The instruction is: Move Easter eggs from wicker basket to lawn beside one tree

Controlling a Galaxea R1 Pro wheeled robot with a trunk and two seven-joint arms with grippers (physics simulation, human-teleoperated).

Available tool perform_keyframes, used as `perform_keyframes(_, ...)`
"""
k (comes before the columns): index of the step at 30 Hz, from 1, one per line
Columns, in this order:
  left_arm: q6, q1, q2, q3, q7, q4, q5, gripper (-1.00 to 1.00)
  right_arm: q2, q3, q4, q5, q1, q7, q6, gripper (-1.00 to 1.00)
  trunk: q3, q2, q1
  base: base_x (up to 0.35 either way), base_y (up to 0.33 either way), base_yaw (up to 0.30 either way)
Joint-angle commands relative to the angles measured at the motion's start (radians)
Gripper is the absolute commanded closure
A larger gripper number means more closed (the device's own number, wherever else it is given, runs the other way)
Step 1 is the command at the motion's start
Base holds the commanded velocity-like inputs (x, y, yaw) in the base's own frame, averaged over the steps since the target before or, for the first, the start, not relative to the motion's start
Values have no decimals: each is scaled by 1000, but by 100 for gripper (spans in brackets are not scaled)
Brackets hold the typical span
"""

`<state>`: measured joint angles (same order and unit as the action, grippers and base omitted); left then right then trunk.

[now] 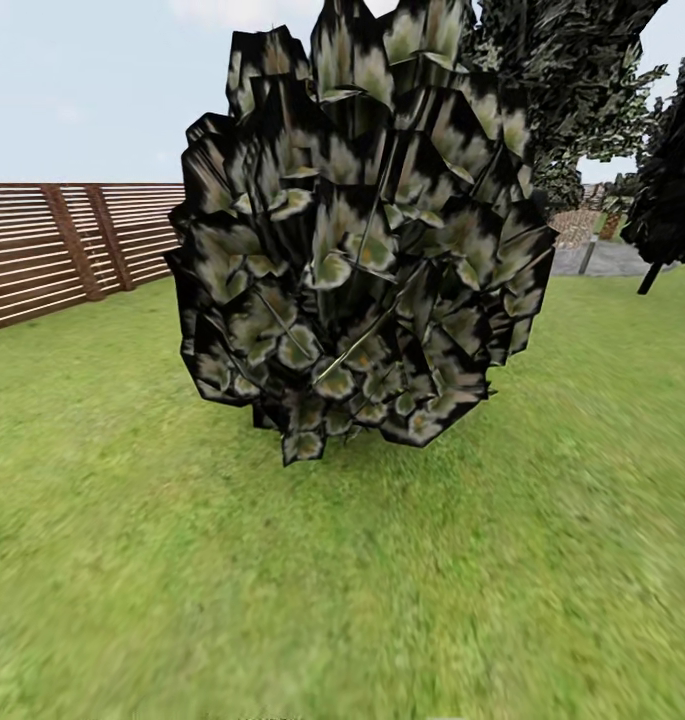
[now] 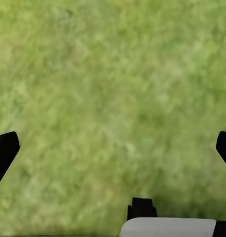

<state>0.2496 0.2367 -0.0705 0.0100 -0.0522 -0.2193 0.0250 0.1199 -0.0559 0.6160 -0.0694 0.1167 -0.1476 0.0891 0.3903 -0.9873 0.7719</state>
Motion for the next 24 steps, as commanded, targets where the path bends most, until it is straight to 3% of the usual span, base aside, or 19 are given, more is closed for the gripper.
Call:
perform_keyframes(1, 3, 1, 0, 2, -2, 1, 3, -100, 0, -1, 2, -7, 0, -1, 6, -100, 1, -1, 0, 0, 0, 289)
perform_keyframes(24, 3, 1, 0, 1, -2, 1, 3, -100, 0, -1, 2, -7, 0, -1, 6, -100, 1, -1, 0, 0, 0, 289)
